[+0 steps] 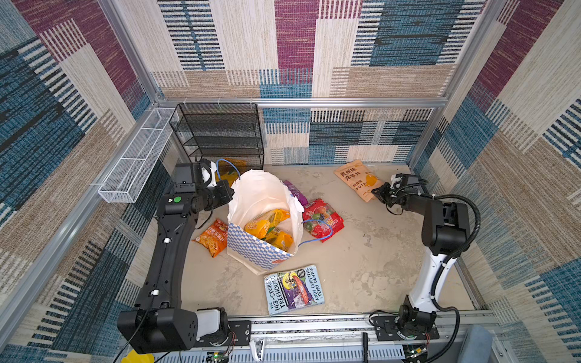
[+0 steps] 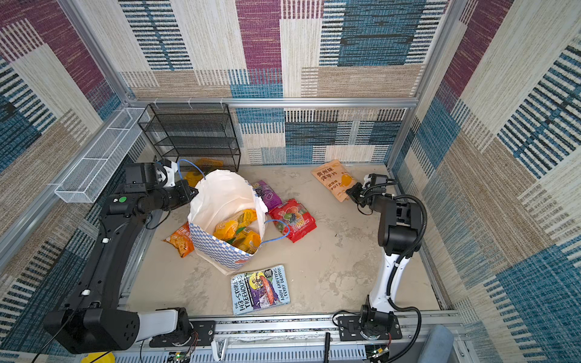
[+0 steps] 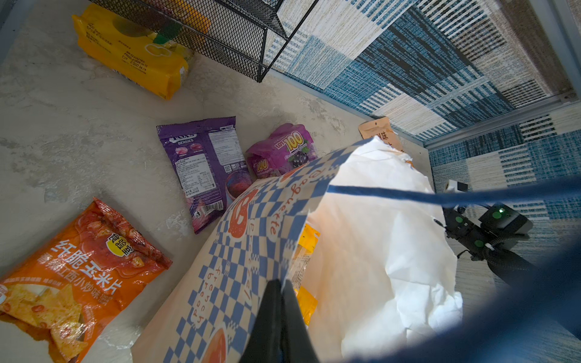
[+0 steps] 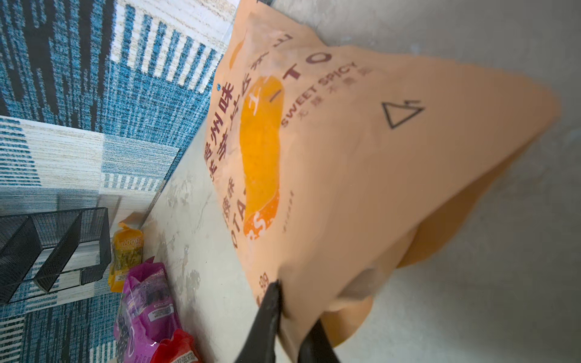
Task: Place the snacks into the paper bag
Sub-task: 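Lift the orange snack bag and carry it over the paper bag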
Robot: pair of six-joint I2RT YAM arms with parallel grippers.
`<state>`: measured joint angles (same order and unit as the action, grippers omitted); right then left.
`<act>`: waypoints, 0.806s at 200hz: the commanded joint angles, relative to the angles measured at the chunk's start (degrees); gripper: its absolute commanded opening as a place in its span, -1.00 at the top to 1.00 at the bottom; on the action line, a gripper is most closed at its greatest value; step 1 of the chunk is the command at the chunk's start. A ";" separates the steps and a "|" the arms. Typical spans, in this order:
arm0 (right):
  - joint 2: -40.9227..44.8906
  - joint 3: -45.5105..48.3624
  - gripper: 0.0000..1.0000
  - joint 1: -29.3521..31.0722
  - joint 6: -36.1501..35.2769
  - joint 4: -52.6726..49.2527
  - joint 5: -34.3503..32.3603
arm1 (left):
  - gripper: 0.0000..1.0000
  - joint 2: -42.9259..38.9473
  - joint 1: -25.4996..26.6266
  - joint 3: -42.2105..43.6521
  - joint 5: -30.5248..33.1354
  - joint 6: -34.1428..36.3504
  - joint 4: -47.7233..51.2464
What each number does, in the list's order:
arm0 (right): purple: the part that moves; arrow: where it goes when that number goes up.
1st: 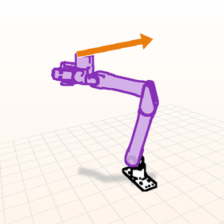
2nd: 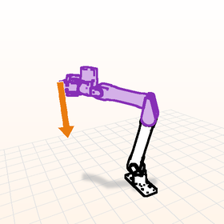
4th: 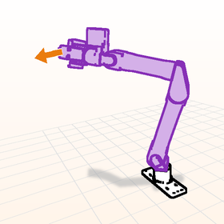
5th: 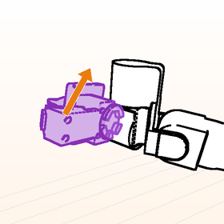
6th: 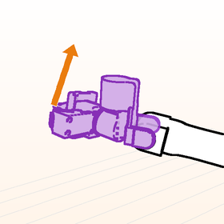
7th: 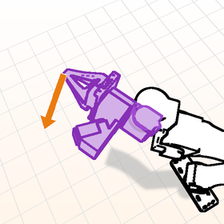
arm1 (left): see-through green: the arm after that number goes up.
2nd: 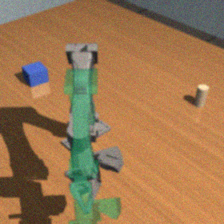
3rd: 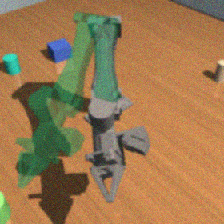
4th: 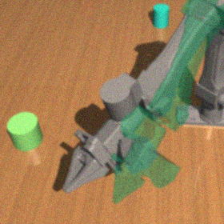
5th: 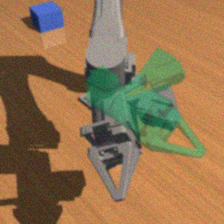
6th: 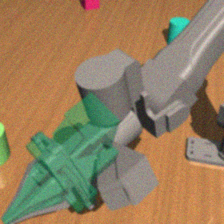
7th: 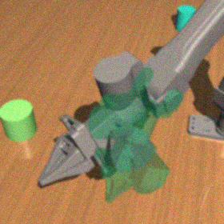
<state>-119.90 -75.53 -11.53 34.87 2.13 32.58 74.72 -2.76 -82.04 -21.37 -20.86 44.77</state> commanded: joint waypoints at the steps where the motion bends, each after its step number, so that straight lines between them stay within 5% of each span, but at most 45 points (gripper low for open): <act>1: -0.45 -0.82 0.88 0.08 0.10 0.66 1.15 | 1.00 0.08 -0.15 0.07 -1.09 -0.49 -2.06; 19: 0.43 -0.64 1.00 0.08 0.53 0.95 1.52 | 1.00 0.10 -0.18 0.04 -1.09 -0.37 -2.06; 161: 26.49 -2.74 1.00 5.43 0.79 -5.74 -1.14 | 1.00 0.12 -0.14 0.04 -2.04 -0.67 -2.16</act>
<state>-96.57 -76.14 -7.94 36.62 -1.21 32.45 74.89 -2.87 -81.95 -22.72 -20.86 44.40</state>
